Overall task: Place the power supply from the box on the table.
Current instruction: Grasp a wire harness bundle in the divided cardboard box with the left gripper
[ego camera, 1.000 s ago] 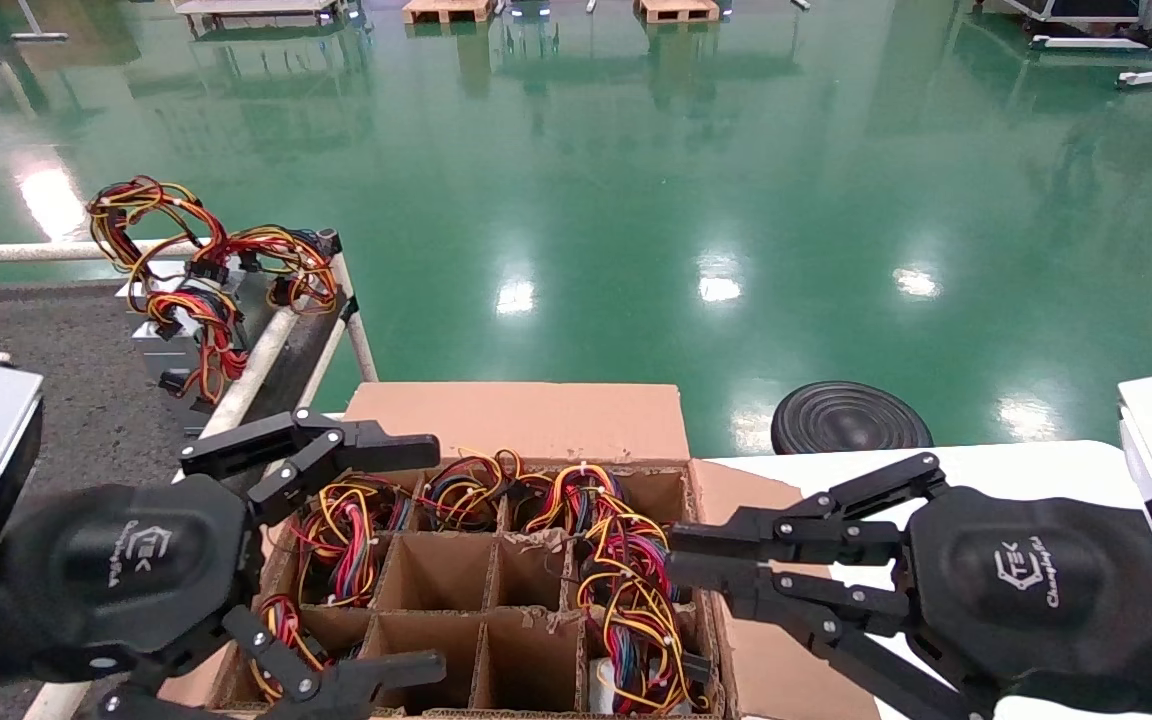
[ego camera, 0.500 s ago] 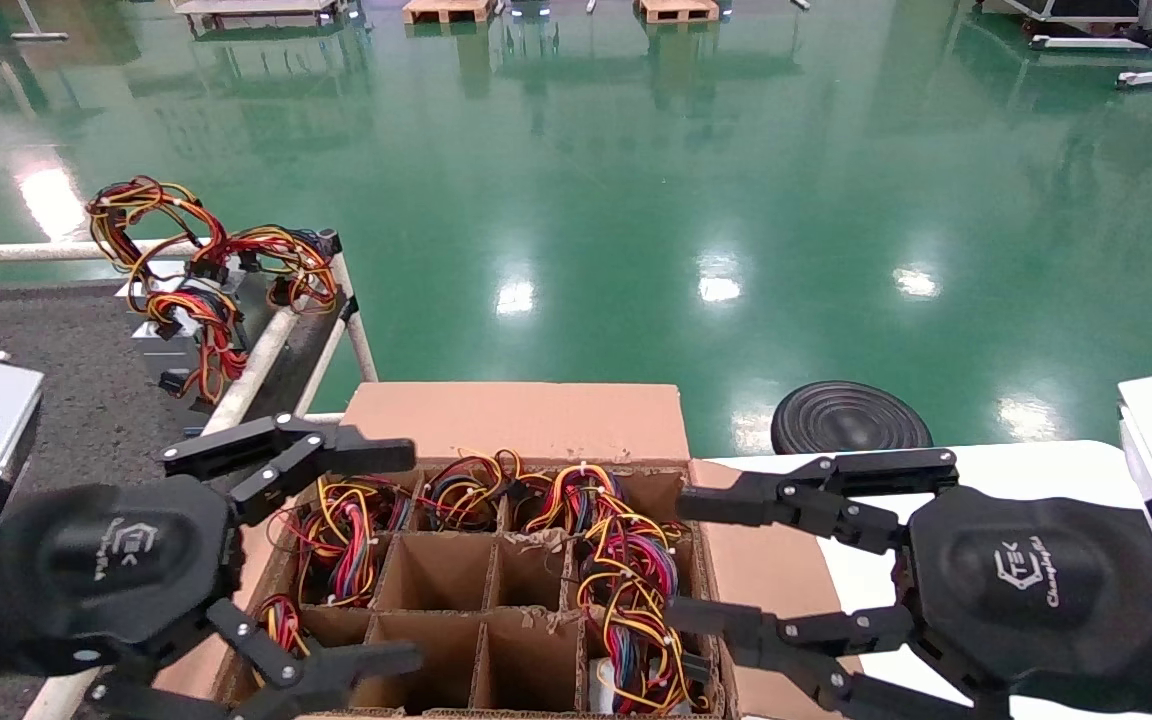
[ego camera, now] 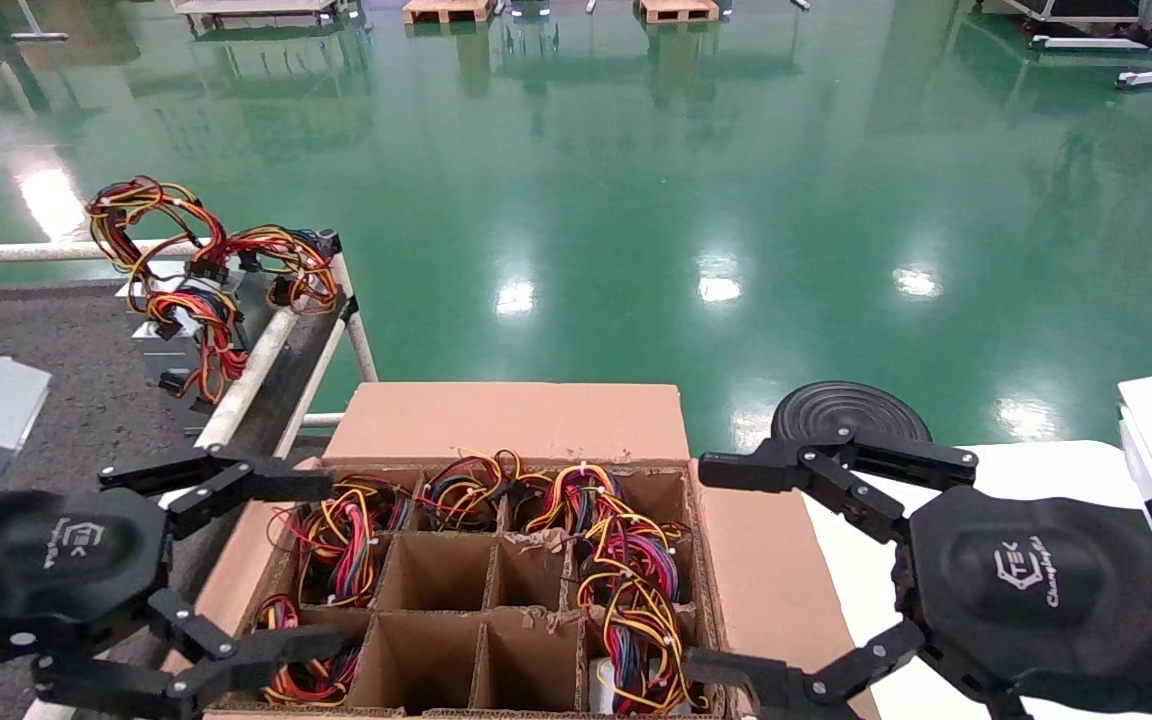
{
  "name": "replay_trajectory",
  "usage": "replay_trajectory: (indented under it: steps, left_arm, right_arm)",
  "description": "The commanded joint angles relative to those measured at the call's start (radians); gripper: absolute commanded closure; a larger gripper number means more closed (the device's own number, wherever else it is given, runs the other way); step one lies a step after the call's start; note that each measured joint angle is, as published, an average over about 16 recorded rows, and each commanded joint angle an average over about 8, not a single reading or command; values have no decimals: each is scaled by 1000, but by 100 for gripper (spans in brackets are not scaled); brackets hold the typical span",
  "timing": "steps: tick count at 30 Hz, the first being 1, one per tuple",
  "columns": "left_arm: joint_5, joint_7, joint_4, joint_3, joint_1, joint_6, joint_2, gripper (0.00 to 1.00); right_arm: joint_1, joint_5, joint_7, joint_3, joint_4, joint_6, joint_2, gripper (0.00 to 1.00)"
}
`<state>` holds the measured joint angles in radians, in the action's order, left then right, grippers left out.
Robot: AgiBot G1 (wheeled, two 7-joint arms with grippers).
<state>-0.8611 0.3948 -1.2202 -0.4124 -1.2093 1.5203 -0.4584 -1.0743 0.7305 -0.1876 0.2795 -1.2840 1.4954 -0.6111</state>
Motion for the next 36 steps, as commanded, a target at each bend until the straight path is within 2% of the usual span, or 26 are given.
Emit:
replay_trajectory:
  steps: [1,10,26,31,36]
  left_arm:
    - [-11,21,7,-14,-12,3,8,0]
    - [-3,109,56,-51,11,-30,36,0]
    - [44,290,72,-65,63,-181,60,0]
    - [39,362,48,-72,51,-196,78,0]
    - [3,473,-11,-92,-5,-188,95,0]
  right_arm:
    - [0,0,0,0,0,0,0,100]
    - [0,0,0,0,0,0,0,100]
    - [0,0,0,0,0,0,0,100]
    - [0,0,0,0,0,0,0,100]
    - [0,0,0,0,0,0,0,100]
